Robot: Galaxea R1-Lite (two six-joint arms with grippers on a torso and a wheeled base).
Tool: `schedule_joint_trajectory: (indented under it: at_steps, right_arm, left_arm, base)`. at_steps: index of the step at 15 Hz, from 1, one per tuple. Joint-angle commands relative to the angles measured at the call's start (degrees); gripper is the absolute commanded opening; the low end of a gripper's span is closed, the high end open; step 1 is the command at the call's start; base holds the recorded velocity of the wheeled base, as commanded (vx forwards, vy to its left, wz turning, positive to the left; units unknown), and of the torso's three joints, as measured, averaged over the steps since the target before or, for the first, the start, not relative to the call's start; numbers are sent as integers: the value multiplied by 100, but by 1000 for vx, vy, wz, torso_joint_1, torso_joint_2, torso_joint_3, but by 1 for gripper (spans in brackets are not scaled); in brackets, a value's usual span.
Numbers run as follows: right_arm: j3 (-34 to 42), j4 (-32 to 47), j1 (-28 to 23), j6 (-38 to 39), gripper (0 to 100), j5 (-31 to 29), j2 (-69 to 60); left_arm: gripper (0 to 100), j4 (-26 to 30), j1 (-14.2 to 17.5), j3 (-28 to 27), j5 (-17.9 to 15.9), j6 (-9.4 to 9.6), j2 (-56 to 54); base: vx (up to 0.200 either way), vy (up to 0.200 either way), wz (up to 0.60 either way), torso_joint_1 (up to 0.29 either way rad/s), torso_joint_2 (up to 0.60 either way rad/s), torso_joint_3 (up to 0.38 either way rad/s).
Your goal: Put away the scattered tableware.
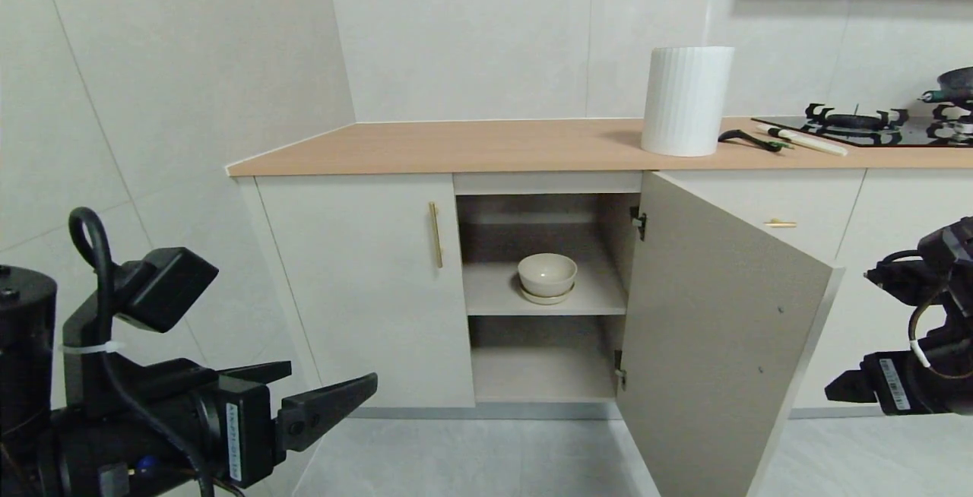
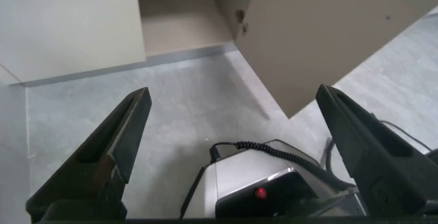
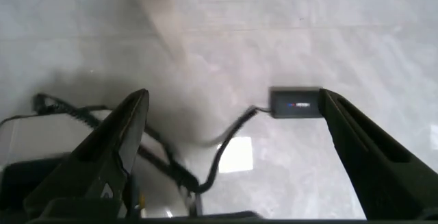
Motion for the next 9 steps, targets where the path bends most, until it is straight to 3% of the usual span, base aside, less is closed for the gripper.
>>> schedule_joint_trajectory:
  at_steps: [1,9]
  right_arm:
    - [-137,-328,-680,-78,100,6,527]
    - [-102,-2253,-926,599,100,120,1670]
  left_arm:
    - [100,-2,0,2,4,-3,15]
    - [100,-37,0,-51,12,-64,23]
  base:
    - [0,0,0,0,0,0]
    - [0,0,0,0,0,0]
